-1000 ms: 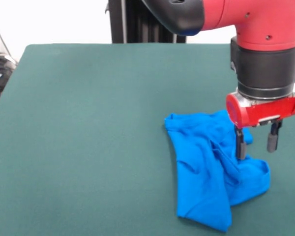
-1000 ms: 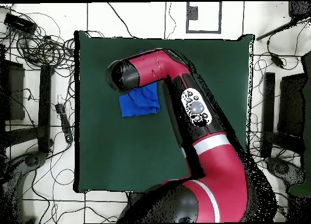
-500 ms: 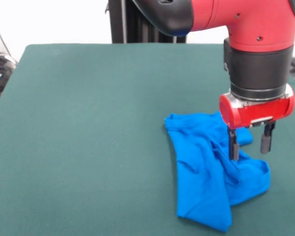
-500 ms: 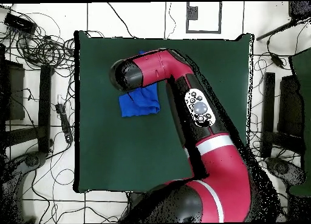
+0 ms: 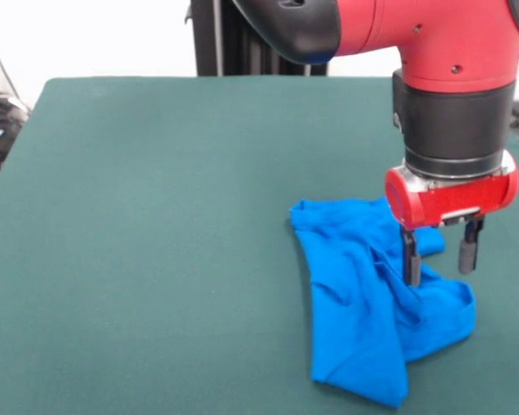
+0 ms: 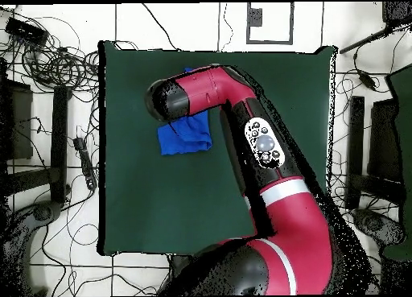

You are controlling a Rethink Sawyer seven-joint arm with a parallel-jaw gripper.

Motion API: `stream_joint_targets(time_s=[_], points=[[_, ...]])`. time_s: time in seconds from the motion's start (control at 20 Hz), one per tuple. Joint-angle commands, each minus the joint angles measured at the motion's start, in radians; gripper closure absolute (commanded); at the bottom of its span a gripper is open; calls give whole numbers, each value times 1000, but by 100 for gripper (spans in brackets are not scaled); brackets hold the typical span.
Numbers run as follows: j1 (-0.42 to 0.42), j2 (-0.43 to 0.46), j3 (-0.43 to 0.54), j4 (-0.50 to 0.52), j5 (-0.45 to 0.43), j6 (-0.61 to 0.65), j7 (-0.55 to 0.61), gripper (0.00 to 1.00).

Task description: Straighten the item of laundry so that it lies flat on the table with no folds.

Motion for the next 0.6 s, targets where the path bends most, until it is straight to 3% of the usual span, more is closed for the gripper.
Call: stream_joint_targets(time_s=[0.05,0.6], points=[[25,68,15,80,-57,-64,-220,0],[18,71,15,96,-63,-84,-215,0]])
